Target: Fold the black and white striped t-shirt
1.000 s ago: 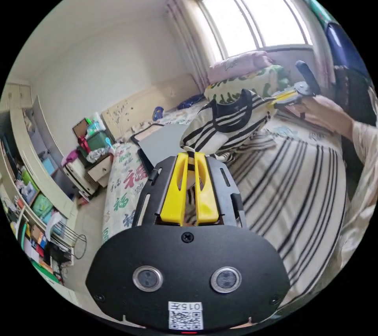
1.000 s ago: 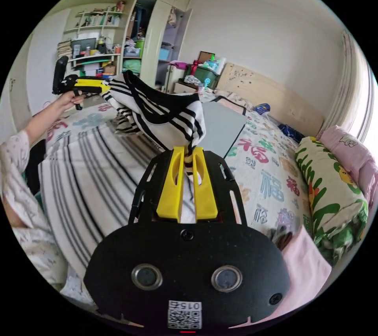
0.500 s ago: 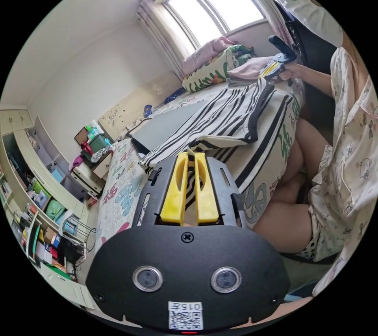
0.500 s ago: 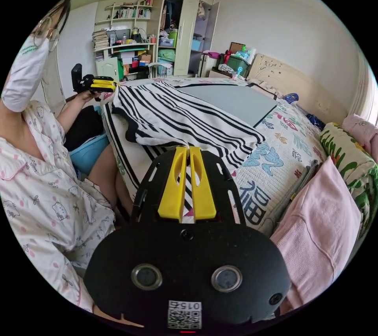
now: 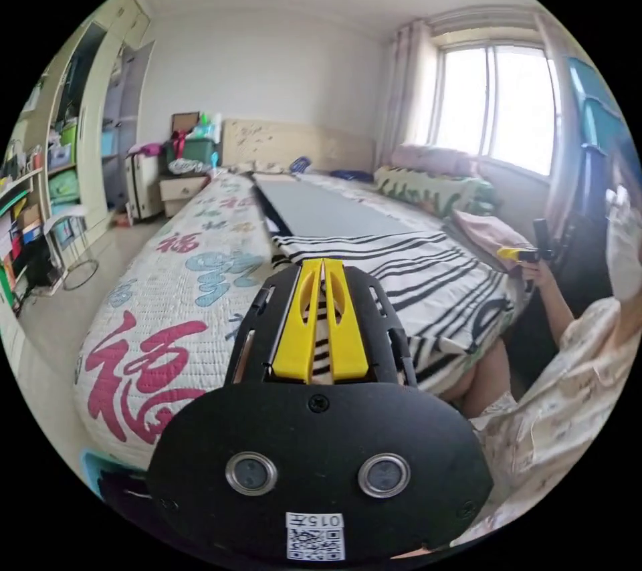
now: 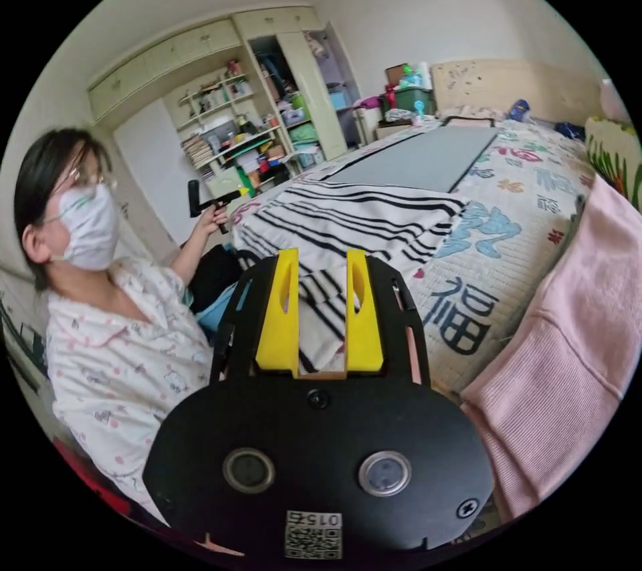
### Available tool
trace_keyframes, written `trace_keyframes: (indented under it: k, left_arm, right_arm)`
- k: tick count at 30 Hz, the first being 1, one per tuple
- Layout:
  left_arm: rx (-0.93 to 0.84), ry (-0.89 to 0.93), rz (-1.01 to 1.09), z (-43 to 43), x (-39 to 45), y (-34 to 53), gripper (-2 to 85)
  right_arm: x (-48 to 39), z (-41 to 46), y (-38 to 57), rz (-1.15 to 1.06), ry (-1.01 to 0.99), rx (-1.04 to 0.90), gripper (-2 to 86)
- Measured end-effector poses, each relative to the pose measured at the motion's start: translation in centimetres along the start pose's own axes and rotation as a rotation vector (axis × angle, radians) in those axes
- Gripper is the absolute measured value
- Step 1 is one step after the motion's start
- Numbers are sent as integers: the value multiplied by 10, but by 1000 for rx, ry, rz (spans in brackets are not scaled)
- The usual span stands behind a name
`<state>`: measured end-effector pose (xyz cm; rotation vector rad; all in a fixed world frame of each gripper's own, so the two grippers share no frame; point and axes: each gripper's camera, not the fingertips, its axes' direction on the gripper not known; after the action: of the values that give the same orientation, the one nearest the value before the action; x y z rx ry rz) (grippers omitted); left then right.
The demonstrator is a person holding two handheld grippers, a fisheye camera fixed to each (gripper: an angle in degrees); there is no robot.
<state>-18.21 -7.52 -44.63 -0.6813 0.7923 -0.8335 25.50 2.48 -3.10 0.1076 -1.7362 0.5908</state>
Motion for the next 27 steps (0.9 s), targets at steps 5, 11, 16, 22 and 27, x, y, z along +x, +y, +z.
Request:
trace_keyframes:
  k: [5,11,16,22,27]
  left_arm:
    - [-164,117,-152,74,-28,-121,102]
    - [-238,246,-255,119,-29,-215,110]
    - [-254,190,-214,111,6,-286,82]
    - [-224,212,-190,87,31,-348,10]
    - [-137,260,-223,60,41,-402,-2]
  right_arm:
    - [98,27,-73,264,42,56,114]
    - [157,81,-150,318,198,-27,154]
    - [211,126,-193,338,252,-72,149]
    - [268,144,-202,371,237,7,49]
    - [288,165,-207,308,306,46,35]
